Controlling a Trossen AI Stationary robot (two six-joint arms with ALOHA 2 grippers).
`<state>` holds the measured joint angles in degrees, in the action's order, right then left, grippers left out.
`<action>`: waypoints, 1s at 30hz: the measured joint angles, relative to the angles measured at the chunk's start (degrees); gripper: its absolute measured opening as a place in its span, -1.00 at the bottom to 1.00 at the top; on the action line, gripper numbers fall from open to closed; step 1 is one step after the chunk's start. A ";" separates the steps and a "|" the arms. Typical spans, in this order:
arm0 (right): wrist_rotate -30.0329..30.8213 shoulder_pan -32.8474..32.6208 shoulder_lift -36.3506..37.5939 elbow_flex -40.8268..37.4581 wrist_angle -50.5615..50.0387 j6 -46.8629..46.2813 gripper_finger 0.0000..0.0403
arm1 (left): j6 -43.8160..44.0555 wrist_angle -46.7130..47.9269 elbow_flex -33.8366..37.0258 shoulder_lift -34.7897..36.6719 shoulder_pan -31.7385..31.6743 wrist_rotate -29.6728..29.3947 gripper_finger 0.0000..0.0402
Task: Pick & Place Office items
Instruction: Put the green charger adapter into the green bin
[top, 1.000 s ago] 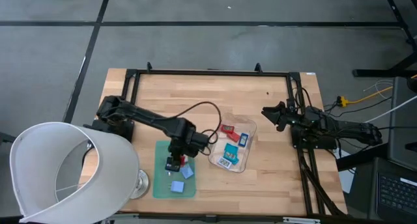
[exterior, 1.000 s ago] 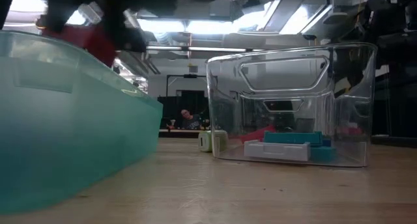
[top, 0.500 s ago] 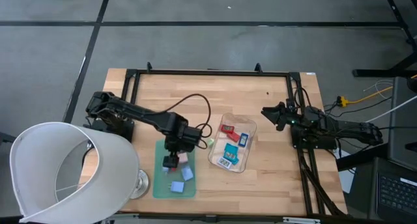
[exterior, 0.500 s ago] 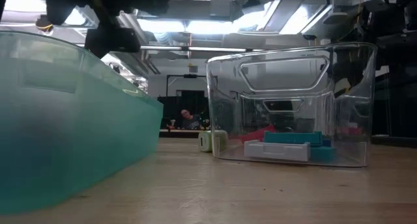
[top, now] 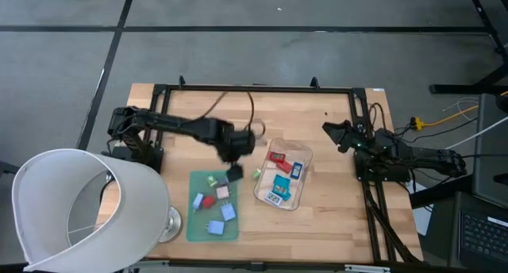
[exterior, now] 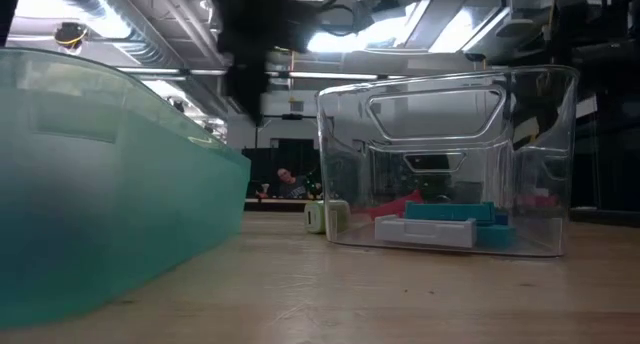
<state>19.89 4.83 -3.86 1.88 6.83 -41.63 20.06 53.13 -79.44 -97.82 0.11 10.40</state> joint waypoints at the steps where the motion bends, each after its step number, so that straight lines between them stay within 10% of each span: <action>1: 0.83 0.00 0.00 0.01 1.00 0.32 0.00 | -0.63 -2.46 0.00 0.00 -1.47 -0.78 0.45; 14: -0.57 -0.01 0.02 -0.01 1.74 -0.76 0.00 | -1.40 -6.45 0.28 -11.59 -14.94 -4.50 0.41; 30: -1.33 -0.01 0.02 -0.01 1.61 -2.75 0.00 | 6.11 -19.64 0.23 -15.96 -5.99 6.53 0.40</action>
<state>18.56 4.82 -3.84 1.87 8.45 -44.38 26.17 33.49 -79.21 -113.78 -5.87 16.92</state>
